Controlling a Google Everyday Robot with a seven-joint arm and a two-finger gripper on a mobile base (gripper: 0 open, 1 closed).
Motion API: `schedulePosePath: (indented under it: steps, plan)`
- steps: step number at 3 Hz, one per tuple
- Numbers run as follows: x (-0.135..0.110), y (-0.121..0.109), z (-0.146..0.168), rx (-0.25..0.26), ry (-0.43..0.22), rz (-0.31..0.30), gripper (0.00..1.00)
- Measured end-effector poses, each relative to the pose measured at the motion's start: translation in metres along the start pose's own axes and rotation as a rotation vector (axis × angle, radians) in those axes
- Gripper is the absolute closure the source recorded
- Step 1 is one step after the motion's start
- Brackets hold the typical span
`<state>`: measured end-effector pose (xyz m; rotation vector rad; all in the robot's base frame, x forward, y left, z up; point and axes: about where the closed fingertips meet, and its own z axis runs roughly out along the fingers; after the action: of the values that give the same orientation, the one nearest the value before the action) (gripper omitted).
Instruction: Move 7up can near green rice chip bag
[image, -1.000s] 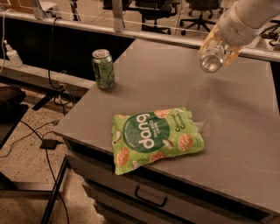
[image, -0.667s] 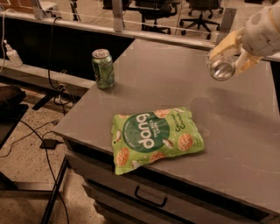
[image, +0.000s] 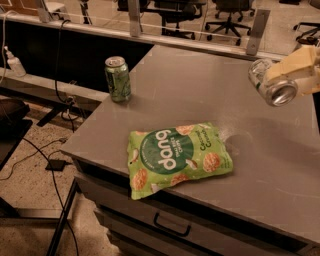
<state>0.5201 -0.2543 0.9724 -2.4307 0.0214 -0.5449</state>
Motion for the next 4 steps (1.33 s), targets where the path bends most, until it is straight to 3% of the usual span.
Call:
schedulePosePath:
  steps: [1,2,3,4]
  plan:
    - [-0.005,-0.008,0.012,0.02,0.004,-0.02,1.0]
    - [-0.037,-0.014,0.019,0.03,0.02,-0.075,1.0]
    - [-0.101,-0.013,0.054,0.026,-0.062,-0.121,1.0]
    - [-0.106,-0.012,0.058,0.025,-0.074,-0.121,1.0]
